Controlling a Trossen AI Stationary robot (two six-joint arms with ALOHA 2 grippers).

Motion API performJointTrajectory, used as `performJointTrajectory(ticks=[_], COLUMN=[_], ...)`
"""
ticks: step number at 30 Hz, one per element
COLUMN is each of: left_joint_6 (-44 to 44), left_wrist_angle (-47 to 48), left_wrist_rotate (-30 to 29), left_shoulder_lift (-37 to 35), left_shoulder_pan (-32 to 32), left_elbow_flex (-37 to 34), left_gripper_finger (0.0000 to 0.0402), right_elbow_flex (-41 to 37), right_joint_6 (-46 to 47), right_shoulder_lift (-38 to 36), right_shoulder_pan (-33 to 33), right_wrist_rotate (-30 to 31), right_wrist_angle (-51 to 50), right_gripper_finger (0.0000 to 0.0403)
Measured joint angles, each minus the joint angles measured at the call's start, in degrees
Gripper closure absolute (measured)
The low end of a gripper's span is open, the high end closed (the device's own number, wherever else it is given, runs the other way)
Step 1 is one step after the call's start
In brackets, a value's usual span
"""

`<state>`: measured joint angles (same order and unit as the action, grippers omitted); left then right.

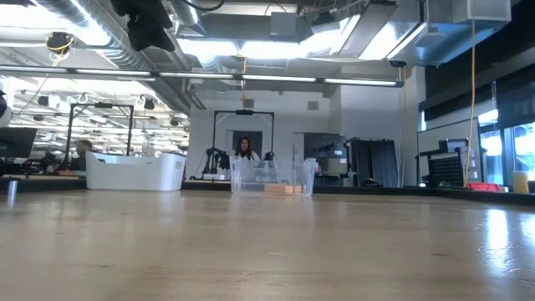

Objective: Sort & place blocks by color
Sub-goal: Put the orange block into the transparent bin

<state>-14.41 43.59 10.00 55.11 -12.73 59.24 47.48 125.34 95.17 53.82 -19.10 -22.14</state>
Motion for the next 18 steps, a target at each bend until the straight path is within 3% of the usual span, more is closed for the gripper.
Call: performJointTrajectory(ticks=[7, 13, 18], left_joint_6=[0.02, 0.02, 0.04], left_wrist_angle=[0.0, 0.02, 0.02], left_wrist_rotate=[-0.03, -0.07, -0.09], left_shoulder_lift=[0.0, 0.0, 0.0], left_shoulder_pan=[0.0, 0.0, 0.0], left_elbow_flex=[0.0, 0.0, 0.0], left_gripper_finger=[0.0192, 0.0192, 0.0192], right_elbow_flex=[0.16, 0.22, 0.32], right_joint_6=[0.17, 0.26, -0.98], right_shoulder_lift=[3.13, 3.35, 3.46], right_shoulder_pan=[-0.04, -0.04, -1.07], right_wrist_rotate=[-0.67, 1.03, 1.86], right_wrist_angle=[0.59, -0.37, -1.41], right_gripper_finger=[0.0192, 0.0269, 0.0273])
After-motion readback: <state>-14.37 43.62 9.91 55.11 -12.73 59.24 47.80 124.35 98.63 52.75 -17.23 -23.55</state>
